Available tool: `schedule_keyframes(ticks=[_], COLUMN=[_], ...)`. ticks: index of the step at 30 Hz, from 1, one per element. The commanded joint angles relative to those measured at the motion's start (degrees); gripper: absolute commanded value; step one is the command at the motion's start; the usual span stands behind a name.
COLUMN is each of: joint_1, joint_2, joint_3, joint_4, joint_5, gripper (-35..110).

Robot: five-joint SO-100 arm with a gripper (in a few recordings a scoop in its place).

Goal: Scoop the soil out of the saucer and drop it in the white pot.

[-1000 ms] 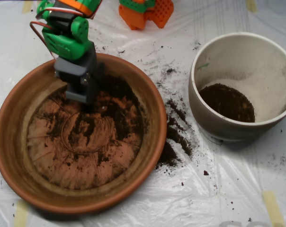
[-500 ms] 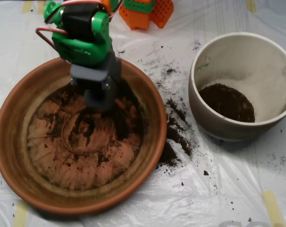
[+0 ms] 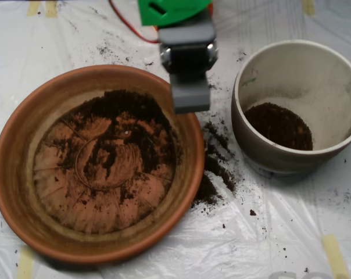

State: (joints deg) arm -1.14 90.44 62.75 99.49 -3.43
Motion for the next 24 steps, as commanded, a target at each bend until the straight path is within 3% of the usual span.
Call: schedule_keyframes(ticks=[1,9,13,15,24], joint_1=[-8.26,-20.48,-22.32,-22.32,-22.24], joint_2=[7.21,0.53,-1.49,-1.58,-1.05], joint_3=[-6.94,-13.8,-14.06,-13.36,-12.92], joint_4=[1.41,2.72,3.87,3.87,3.78], joint_5=[-1.93,-8.44,-9.58,-9.4,-8.53], gripper=[-1,0,31,39,39])
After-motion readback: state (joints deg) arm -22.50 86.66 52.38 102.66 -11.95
